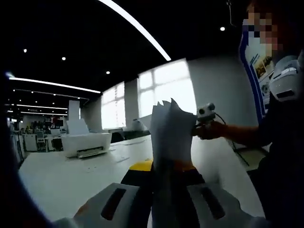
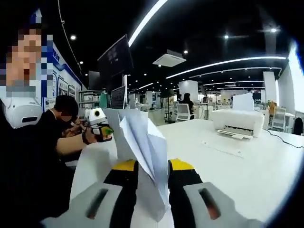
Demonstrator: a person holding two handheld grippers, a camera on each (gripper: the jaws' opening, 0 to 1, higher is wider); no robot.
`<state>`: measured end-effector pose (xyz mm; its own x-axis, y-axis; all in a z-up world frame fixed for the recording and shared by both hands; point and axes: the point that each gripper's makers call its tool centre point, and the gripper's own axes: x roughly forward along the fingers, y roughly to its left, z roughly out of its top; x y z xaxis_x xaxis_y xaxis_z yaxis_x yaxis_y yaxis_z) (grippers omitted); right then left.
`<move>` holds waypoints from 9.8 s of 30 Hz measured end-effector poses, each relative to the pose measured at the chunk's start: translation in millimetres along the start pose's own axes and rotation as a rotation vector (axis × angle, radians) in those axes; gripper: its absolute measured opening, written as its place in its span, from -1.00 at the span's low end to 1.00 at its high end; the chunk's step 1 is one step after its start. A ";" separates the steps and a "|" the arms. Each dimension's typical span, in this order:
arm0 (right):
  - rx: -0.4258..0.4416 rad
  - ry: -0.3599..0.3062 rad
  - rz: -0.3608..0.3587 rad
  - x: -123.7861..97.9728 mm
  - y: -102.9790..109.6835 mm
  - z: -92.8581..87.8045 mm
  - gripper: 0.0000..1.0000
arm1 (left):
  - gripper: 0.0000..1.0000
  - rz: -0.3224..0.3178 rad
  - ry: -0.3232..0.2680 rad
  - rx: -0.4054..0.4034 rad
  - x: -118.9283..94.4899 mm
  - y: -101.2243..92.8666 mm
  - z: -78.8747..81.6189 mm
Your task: Organize the stack of printing papers by aligning and flattening the scattered papers on the table
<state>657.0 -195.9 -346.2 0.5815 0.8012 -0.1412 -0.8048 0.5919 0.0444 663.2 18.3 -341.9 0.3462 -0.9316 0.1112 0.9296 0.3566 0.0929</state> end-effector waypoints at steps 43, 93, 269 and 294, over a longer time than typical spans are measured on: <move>-0.030 0.018 -0.012 -7.5 2.7 -7.0 -0.80 | -0.71 -0.004 -0.010 -0.035 -1.0 1.9 1.1; 0.373 0.058 0.091 4.7 12.6 -10.1 -1.00 | -0.88 0.066 0.079 -0.438 9.7 25.0 -8.4; 0.076 0.095 -0.424 -102.2 28.8 -39.0 0.80 | 0.93 0.426 0.356 -0.109 -95.0 -2.4 -23.5; 0.085 0.086 -0.442 -140.1 55.7 -26.0 0.80 | 0.93 0.435 0.362 -0.134 -129.1 -39.0 -7.1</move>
<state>527.6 -277.4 -349.6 0.8521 0.4618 -0.2465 -0.4668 0.8834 0.0414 583.1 124.1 -366.9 0.6993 -0.6745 -0.2367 0.6917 0.7221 -0.0142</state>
